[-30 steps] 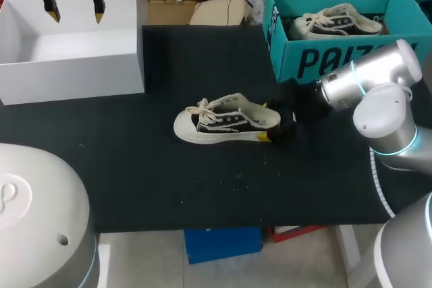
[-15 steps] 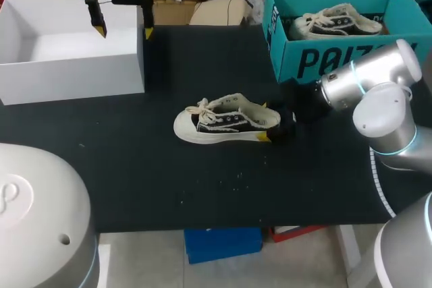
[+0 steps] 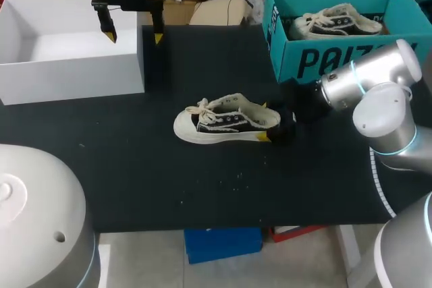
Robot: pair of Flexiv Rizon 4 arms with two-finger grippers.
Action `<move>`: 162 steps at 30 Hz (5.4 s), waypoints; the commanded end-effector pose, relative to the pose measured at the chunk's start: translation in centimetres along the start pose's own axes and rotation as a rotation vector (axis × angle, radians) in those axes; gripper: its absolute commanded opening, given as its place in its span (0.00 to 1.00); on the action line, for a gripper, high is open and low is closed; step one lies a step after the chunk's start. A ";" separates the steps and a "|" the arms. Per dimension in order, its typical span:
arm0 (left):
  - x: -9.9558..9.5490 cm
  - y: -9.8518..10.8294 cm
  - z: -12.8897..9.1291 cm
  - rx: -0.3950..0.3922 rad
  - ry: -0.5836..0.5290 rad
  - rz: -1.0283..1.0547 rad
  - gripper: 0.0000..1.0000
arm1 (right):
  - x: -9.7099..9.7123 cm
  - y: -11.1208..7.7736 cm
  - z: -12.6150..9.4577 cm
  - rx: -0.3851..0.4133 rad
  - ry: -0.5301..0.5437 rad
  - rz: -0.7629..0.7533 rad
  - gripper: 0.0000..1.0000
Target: Take the shoe out of the shoebox, open the shoe tongue, remove and reinsert the insole, then place the shoe into the shoebox
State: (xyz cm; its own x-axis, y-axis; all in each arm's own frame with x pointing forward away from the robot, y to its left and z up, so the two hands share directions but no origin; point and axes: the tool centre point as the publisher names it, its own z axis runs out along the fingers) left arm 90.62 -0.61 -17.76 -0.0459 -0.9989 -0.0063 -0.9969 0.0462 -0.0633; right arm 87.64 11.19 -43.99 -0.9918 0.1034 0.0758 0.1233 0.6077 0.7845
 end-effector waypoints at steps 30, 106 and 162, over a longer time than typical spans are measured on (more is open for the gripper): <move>19.9 4.0 8.0 -0.075 -0.153 0.035 1.00 | 0.2 -0.2 0.4 0.001 -0.002 0.001 0.00; 20.7 3.3 16.4 -0.130 -0.377 0.165 0.00 | 0.2 -0.2 0.4 0.001 -0.002 0.001 0.00; 6.0 5.9 15.0 -0.132 -0.299 0.113 1.00 | 0.2 -0.2 0.4 0.001 -0.002 0.001 0.00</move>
State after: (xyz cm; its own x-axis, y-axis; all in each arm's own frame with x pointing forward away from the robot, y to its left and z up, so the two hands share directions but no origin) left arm 85.61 -7.09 -35.02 -0.1043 -0.9219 -0.3732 -0.9915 0.0671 0.1114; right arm 87.53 11.40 -43.98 -0.9918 0.1038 0.0752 0.1231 0.6073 0.7849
